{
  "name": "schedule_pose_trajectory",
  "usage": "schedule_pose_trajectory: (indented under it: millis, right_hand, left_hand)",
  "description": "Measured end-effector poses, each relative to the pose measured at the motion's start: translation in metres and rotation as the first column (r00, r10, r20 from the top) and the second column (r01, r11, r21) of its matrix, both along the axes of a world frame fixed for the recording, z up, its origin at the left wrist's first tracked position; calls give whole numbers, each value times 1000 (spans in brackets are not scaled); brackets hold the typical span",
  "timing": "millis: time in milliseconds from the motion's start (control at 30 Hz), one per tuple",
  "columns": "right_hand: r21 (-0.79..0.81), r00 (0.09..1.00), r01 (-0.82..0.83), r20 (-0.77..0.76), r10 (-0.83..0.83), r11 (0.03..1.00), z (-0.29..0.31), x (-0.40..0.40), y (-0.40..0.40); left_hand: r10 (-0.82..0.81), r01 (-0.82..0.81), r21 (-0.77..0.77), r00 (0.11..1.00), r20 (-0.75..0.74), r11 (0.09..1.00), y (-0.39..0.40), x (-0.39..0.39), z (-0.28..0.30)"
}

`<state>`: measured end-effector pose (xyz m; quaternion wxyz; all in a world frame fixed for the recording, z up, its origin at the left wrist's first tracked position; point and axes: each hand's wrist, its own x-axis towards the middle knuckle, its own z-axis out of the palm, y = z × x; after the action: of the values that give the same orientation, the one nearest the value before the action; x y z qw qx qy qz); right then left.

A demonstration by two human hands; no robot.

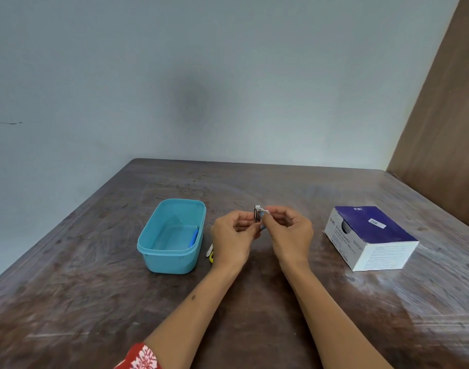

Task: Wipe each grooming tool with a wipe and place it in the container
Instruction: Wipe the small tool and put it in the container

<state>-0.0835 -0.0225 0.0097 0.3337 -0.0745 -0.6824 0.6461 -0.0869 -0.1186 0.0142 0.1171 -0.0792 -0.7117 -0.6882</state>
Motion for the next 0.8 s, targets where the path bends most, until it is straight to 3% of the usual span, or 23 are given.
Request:
schedule_pose_trajectory:
  millis: [267, 500, 800]
  right_hand:
    - [-34, 994, -107, -10, 107, 994, -1, -1, -2]
    - [-193, 960, -278, -29, 278, 941, 1, 0, 4]
    - [-277, 963, -266, -36, 266, 923, 3, -1, 7]
  left_hand:
    - [-7, 2, 70, 998, 60, 998, -3, -7, -4]
    - [-65, 60, 74, 995, 73, 995, -5, -6, -3]
    - [-131, 118, 102, 983, 131, 988, -6, -4, 1]
